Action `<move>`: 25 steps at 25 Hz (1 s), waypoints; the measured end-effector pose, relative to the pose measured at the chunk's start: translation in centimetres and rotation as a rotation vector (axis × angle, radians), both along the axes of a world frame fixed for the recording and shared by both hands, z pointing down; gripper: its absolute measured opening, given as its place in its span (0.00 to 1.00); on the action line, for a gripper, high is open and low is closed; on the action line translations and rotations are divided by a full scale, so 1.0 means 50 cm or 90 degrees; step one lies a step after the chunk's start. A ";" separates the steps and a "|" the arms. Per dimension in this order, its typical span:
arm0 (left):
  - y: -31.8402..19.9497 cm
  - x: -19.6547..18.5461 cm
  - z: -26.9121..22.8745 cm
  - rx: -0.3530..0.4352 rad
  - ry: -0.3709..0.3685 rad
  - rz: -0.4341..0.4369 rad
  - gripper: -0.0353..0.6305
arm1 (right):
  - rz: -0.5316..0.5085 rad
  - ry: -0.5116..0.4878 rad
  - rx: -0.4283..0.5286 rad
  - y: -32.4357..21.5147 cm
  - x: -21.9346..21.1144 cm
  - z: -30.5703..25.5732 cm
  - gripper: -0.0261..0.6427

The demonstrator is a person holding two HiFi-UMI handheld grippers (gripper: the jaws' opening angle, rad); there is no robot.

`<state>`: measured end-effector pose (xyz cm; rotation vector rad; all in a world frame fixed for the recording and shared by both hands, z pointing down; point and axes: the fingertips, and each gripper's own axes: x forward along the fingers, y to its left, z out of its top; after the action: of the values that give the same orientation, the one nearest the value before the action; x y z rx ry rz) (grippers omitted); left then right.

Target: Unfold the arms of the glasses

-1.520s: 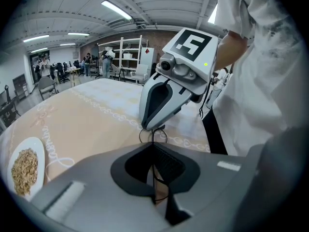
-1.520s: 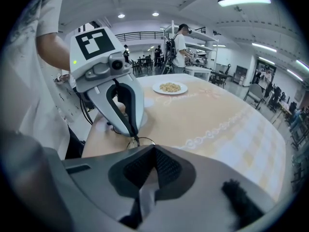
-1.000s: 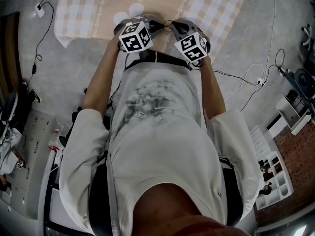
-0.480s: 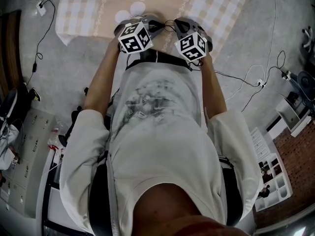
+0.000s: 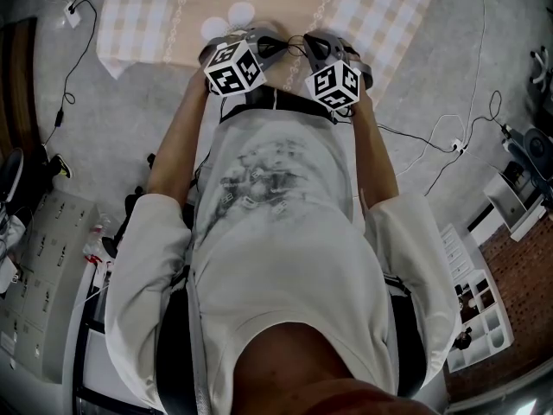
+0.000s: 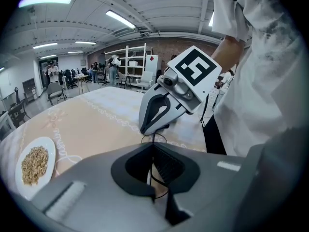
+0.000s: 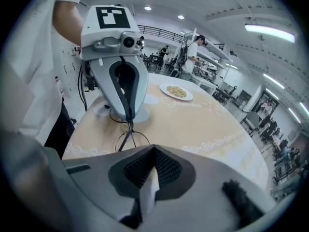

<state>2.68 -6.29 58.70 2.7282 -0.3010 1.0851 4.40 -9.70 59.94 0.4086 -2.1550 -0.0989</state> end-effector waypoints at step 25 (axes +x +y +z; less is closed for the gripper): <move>0.022 -0.003 -0.025 0.003 0.043 -0.013 0.07 | 0.005 0.005 0.028 0.001 -0.002 -0.001 0.06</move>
<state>2.51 -5.18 57.46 2.7532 -0.3208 0.9852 4.29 -9.67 59.89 0.4402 -2.1468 -0.1431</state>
